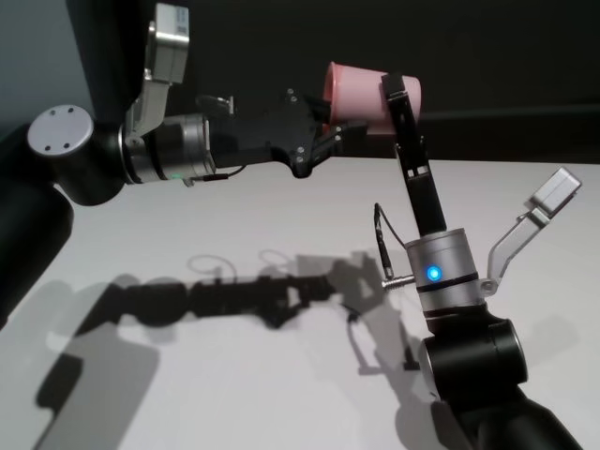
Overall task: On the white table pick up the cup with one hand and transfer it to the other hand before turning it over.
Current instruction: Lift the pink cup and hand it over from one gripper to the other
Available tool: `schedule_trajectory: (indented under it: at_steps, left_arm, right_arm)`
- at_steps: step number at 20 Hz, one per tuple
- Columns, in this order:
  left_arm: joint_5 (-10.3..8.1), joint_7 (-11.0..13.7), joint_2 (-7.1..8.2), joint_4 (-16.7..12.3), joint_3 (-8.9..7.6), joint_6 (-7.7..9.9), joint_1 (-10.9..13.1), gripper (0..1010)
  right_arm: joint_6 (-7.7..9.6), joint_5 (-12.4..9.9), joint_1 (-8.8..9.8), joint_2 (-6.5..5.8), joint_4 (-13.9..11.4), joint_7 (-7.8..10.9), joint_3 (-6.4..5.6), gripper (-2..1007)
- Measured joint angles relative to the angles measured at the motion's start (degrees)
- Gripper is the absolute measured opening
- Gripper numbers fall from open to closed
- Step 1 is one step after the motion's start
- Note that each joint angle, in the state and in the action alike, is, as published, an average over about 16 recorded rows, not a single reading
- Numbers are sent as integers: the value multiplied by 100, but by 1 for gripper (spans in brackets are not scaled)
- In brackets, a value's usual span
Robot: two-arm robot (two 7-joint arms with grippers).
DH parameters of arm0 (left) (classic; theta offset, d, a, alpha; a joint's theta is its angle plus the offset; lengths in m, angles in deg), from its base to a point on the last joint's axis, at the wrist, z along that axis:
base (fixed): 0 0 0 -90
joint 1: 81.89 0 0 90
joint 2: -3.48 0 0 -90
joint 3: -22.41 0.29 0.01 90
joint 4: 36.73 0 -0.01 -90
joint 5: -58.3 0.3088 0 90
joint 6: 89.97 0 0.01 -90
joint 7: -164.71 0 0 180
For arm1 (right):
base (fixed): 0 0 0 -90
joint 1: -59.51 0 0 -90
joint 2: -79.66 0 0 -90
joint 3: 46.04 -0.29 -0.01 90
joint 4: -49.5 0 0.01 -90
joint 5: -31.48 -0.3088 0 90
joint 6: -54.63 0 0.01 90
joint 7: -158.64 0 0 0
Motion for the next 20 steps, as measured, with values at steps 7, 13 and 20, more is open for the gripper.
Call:
schedule_trajectory:
  at_steps: [7,13,20]
  left_arm:
    - [0,0,0,0,0,0,0,48]
    - [0,0,0,0,0,0,0,48]
    - [0,0,0,0,0,0,0,48]
  right_arm:
    - [29,-75,-6,14,20,49,25,1000]
    - [38,-151,-7,25,32,94,30,1000]
    - [27,-258,-3,44,37,150,7,1000]
